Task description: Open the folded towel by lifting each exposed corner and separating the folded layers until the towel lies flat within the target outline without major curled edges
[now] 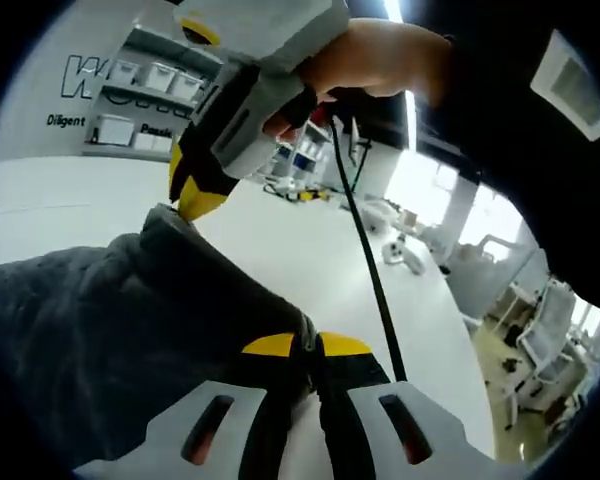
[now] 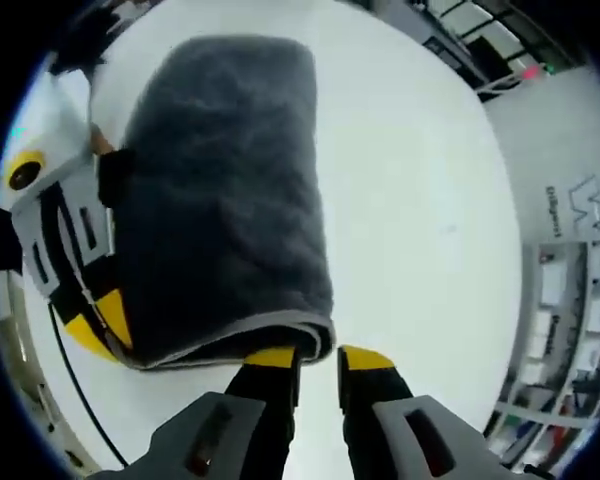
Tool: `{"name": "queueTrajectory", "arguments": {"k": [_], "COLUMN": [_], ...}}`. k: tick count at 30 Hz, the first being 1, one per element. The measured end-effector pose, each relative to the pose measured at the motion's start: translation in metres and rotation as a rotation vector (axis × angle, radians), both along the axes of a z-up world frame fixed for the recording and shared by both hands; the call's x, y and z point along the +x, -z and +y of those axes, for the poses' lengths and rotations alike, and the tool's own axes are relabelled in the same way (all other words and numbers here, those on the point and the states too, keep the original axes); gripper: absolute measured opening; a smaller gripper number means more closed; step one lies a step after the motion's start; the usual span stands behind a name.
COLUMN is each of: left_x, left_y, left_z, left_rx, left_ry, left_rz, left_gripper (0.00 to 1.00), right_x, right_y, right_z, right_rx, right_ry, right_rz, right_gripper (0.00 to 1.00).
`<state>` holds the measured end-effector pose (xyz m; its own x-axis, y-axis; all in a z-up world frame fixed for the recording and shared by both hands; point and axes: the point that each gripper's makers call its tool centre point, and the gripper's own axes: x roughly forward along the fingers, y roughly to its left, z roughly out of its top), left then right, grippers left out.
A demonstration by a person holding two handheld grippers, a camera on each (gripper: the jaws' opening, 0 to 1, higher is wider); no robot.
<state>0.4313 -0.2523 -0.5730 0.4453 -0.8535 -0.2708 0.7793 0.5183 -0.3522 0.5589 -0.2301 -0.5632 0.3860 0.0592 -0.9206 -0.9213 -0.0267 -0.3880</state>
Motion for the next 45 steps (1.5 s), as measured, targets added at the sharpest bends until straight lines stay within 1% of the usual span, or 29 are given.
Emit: {"name": "queueTrajectory", "arguments": {"k": [1, 2, 3, 4, 6, 13, 17, 19, 21, 28, 30, 32, 36, 38, 39, 40, 41, 42, 44, 45], "left_x": [-0.001, -0.001, -0.001, -0.001, -0.001, -0.004, -0.006, -0.011, -0.011, -0.010, -0.011, -0.016, -0.022, -0.024, -0.025, -0.025, -0.026, -0.026, -0.025, -0.027], "left_y": [0.001, 0.002, 0.003, 0.003, 0.004, 0.006, 0.008, 0.011, 0.011, 0.011, 0.010, 0.008, 0.003, 0.000, -0.001, -0.002, -0.004, -0.005, -0.006, -0.011], "left_z": [0.000, -0.001, -0.001, -0.001, -0.001, -0.004, -0.006, -0.010, -0.009, -0.009, -0.009, -0.014, -0.016, -0.016, -0.015, -0.015, -0.015, -0.016, -0.016, -0.018], "left_rx": [0.002, 0.006, 0.007, 0.007, 0.007, 0.016, 0.023, 0.036, 0.041, 0.034, 0.031, 0.030, 0.016, 0.006, 0.000, -0.002, -0.010, -0.011, 0.023, 0.017], "left_ry": [0.003, 0.008, 0.007, 0.007, 0.007, 0.014, 0.024, 0.049, 0.046, 0.045, 0.045, 0.065, 0.076, 0.079, 0.079, 0.078, 0.078, 0.080, 0.078, 0.083], "left_rz": [0.003, 0.006, 0.007, 0.005, 0.012, 0.013, 0.019, 0.026, 0.018, 0.026, 0.031, 0.030, 0.027, 0.022, 0.017, 0.012, 0.003, -0.005, -0.069, -0.105], "left_gripper": [0.05, 0.05, 0.05, 0.05, 0.05, 0.06, 0.08, 0.11, 0.11, 0.12, 0.16, 0.25, 0.37, 0.41, 0.43, 0.45, 0.48, 0.53, 0.64, 0.73], "right_x": [0.003, 0.007, 0.007, 0.008, 0.008, 0.007, 0.006, 0.008, 0.013, 0.011, 0.010, 0.009, 0.007, 0.006, 0.005, 0.002, -0.002, -0.005, -0.007, -0.009], "right_y": [0.005, 0.009, 0.013, 0.015, 0.021, 0.032, 0.046, 0.046, 0.044, 0.045, 0.045, 0.045, 0.044, 0.040, 0.037, 0.035, 0.032, 0.029, 0.019, 0.015], "right_z": [-0.005, -0.007, -0.012, -0.014, -0.017, -0.020, -0.023, -0.024, -0.026, -0.026, -0.026, -0.026, -0.026, -0.026, -0.026, -0.027, -0.027, -0.027, -0.027, -0.028], "right_rx": [-0.019, -0.026, -0.032, -0.031, -0.035, -0.027, -0.049, -0.059, -0.061, -0.045, -0.041, -0.038, -0.020, 0.000, 0.009, 0.013, 0.018, 0.030, 0.042, 0.045], "right_ry": [0.007, 0.014, 0.060, 0.068, 0.071, 0.087, 0.092, 0.100, 0.109, 0.136, 0.145, 0.144, 0.156, 0.165, 0.172, 0.174, 0.170, 0.166, 0.170, 0.172], "right_rz": [-0.004, -0.016, -0.010, -0.007, 0.000, 0.023, 0.041, 0.046, 0.058, 0.080, 0.080, 0.078, 0.068, 0.061, 0.061, 0.068, 0.079, 0.079, 0.067, 0.065], "right_gripper": [0.07, 0.02, 0.02, 0.02, 0.01, 0.01, 0.01, 0.00, 0.00, 0.00, 0.00, 0.00, 0.01, 0.03, 0.05, 0.12, 0.19, 0.24, 0.23, 0.23]}}
